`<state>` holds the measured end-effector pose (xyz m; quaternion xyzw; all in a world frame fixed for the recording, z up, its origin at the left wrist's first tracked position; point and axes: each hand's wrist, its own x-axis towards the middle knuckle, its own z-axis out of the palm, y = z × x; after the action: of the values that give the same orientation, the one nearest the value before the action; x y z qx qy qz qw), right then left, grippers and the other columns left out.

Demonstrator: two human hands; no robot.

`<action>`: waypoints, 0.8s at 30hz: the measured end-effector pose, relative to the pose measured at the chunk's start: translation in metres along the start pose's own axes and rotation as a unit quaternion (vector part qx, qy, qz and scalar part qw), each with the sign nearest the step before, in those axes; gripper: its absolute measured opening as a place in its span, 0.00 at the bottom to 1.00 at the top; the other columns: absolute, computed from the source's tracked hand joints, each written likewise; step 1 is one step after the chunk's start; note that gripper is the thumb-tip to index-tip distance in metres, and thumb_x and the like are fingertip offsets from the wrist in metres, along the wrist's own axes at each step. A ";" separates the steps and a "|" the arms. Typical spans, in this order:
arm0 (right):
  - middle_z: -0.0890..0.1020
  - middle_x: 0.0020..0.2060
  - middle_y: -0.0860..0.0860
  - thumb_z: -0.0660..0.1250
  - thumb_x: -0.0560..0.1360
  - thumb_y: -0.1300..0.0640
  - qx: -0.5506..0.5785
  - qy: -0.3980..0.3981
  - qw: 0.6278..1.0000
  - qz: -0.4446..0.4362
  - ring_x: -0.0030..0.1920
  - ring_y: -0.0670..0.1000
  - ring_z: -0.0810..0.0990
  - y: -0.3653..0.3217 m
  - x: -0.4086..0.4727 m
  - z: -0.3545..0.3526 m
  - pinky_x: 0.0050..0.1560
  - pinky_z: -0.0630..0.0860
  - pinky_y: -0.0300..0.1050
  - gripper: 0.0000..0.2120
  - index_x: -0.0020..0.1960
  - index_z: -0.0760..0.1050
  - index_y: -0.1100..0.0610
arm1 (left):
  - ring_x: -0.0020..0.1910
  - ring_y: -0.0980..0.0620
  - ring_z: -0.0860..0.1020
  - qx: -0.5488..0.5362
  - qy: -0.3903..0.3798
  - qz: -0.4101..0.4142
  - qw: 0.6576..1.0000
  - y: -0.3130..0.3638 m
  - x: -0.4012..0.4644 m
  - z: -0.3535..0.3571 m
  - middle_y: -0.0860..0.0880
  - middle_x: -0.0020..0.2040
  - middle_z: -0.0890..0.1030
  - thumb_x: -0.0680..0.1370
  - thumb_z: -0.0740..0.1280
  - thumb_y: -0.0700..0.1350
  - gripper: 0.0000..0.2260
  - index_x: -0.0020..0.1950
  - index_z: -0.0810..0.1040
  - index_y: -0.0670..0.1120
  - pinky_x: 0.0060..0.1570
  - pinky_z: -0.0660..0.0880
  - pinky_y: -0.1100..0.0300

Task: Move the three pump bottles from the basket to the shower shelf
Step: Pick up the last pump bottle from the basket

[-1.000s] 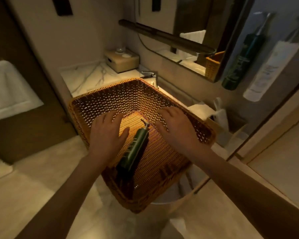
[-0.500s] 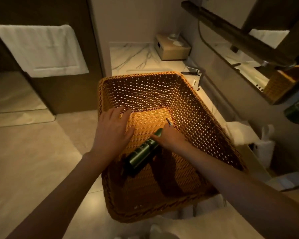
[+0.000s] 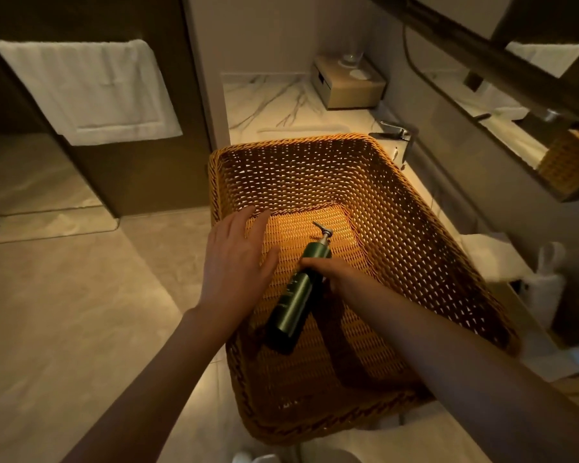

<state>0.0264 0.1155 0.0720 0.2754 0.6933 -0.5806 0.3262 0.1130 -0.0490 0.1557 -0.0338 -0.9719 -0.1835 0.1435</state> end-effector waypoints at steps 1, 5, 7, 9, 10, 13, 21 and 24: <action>0.76 0.41 0.58 0.75 0.65 0.62 0.000 0.002 1.000 -0.002 0.35 0.55 0.79 0.000 -0.002 0.001 0.18 0.73 0.41 0.31 0.63 0.66 0.62 | 0.69 0.43 0.67 -0.010 0.005 -0.003 1.000 0.000 -0.002 -0.001 0.42 0.70 0.69 0.77 0.63 0.50 0.24 0.71 0.66 0.45 0.67 0.64 0.47; 0.77 0.43 0.55 0.77 0.63 0.60 -0.020 0.006 0.996 -0.090 0.39 0.52 0.78 -0.009 -0.013 0.003 0.28 0.73 0.42 0.32 0.63 0.68 0.61 | 0.70 0.44 0.66 -0.045 0.034 -0.040 0.998 0.001 -0.013 -0.008 0.42 0.72 0.67 0.76 0.64 0.50 0.25 0.72 0.64 0.45 0.68 0.64 0.48; 0.76 0.44 0.50 0.77 0.63 0.58 -0.040 0.009 0.984 -0.173 0.41 0.49 0.78 -0.020 -0.025 0.000 0.31 0.72 0.39 0.31 0.62 0.67 0.58 | 0.70 0.45 0.66 -0.065 0.048 -0.063 0.995 0.006 -0.019 -0.013 0.43 0.72 0.66 0.76 0.65 0.49 0.26 0.72 0.64 0.46 0.68 0.66 0.47; 0.76 0.45 0.46 0.78 0.62 0.58 -0.067 0.006 0.960 -0.273 0.45 0.47 0.77 -0.035 -0.043 -0.005 0.34 0.70 0.37 0.30 0.60 0.68 0.54 | 0.70 0.46 0.66 -0.090 0.056 -0.080 0.991 0.014 -0.024 -0.019 0.44 0.72 0.66 0.76 0.65 0.50 0.26 0.72 0.64 0.46 0.68 0.66 0.47; 0.75 0.45 0.44 0.78 0.61 0.57 -0.083 0.005 0.943 -0.323 0.46 0.45 0.76 -0.042 -0.055 -0.008 0.35 0.70 0.36 0.29 0.58 0.68 0.52 | 0.70 0.46 0.65 -0.102 0.058 -0.087 0.989 0.018 -0.027 -0.023 0.45 0.72 0.65 0.76 0.64 0.50 0.26 0.73 0.63 0.47 0.67 0.67 0.47; 0.75 0.46 0.41 0.77 0.61 0.56 -0.096 -0.009 0.894 -0.438 0.45 0.40 0.74 -0.060 -0.097 -0.016 0.39 0.69 0.36 0.29 0.58 0.68 0.48 | 0.69 0.49 0.66 -0.147 0.066 -0.110 0.981 0.033 -0.032 -0.032 0.47 0.72 0.65 0.77 0.63 0.51 0.25 0.73 0.62 0.50 0.66 0.68 0.46; 0.78 0.51 0.41 0.78 0.63 0.55 -0.020 -0.109 0.789 -0.605 0.49 0.35 0.78 -0.080 -0.205 -0.008 0.41 0.75 0.27 0.29 0.60 0.69 0.49 | 0.57 0.62 0.73 -0.363 0.119 -0.179 0.907 0.065 -0.057 -0.060 0.56 0.64 0.73 0.78 0.59 0.54 0.16 0.66 0.68 0.59 0.52 0.71 0.62; 0.79 0.52 0.43 0.78 0.64 0.56 -0.013 -0.141 0.765 -0.629 0.51 0.38 0.79 -0.083 -0.230 0.004 0.48 0.77 0.33 0.28 0.60 0.70 0.51 | 0.49 0.70 0.77 -0.444 0.139 -0.184 0.866 0.066 -0.069 -0.081 0.60 0.54 0.78 0.79 0.58 0.52 0.11 0.61 0.72 0.60 0.38 0.73 0.73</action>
<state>0.1100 0.0963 0.3013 -0.3111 0.6648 -0.6790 -0.0147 0.2085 -0.0185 0.2309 0.1117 -0.7466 -0.6212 0.2103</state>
